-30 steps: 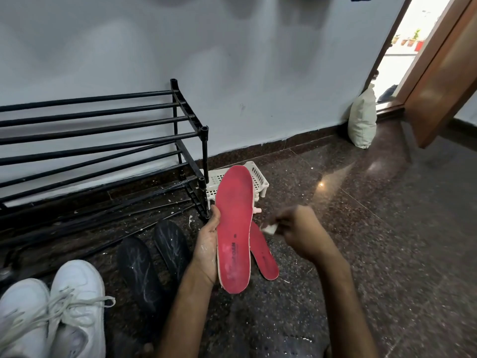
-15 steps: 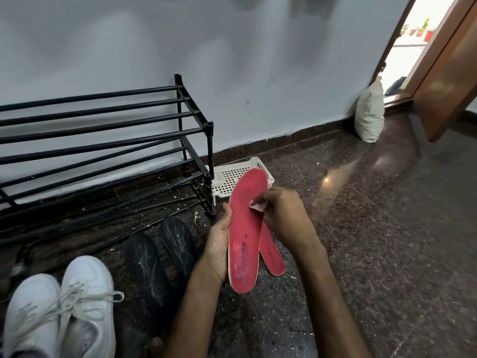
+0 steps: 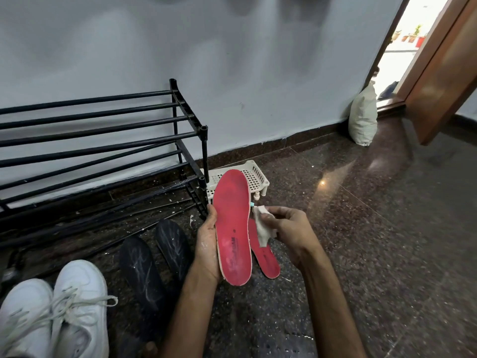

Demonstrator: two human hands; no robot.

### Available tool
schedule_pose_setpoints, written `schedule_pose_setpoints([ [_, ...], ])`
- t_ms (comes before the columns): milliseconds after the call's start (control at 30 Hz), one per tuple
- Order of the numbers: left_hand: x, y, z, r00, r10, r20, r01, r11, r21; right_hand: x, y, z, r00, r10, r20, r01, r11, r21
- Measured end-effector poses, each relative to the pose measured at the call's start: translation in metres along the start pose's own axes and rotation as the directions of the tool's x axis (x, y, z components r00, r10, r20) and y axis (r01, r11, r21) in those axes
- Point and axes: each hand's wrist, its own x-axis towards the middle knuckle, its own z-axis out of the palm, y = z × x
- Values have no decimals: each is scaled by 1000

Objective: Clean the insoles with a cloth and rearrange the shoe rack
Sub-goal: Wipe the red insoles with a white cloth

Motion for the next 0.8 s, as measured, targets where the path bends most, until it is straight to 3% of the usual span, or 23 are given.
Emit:
schedule_pose_setpoints([
  [100, -1, 4, 2, 999, 20, 36, -17, 997, -69, -7, 2, 4, 984, 41, 171, -44, 999, 14],
  [200, -5, 9, 7, 998, 19, 58, -15, 998, -64, -7, 6, 10, 975, 35, 221, -45, 998, 42],
  [333, -8, 8, 17, 997, 67, 29, -66, 998, -10, -5, 9, 19, 992, -9, 126, 5, 1000, 30],
  [400, -10, 4, 19, 998, 49, 31, -47, 997, -65, -5, 9, 24, 997, -67, 39, 66, 997, 39],
  [500, -14, 0, 20, 995, 39, 86, -30, 994, -107, -6, 8, 33, 969, -232, -84, 213, 959, -189],
  [600, -15, 4, 19, 986, 75, 150, -57, 991, -124, -15, 1, 38, 825, -555, -109, 421, 732, -536],
  [667, -12, 8, 17, 982, 85, 169, -62, 989, -134, -18, -3, 41, 711, -703, 33, 551, 527, -647],
  [733, -10, 8, 19, 980, 71, 186, -52, 993, -109, -21, -3, 48, 714, -668, 210, 577, 392, -717],
  [800, -9, 6, 21, 986, 88, 139, -78, 994, -78, -26, -1, 56, 745, -602, 288, 556, 321, -767],
])
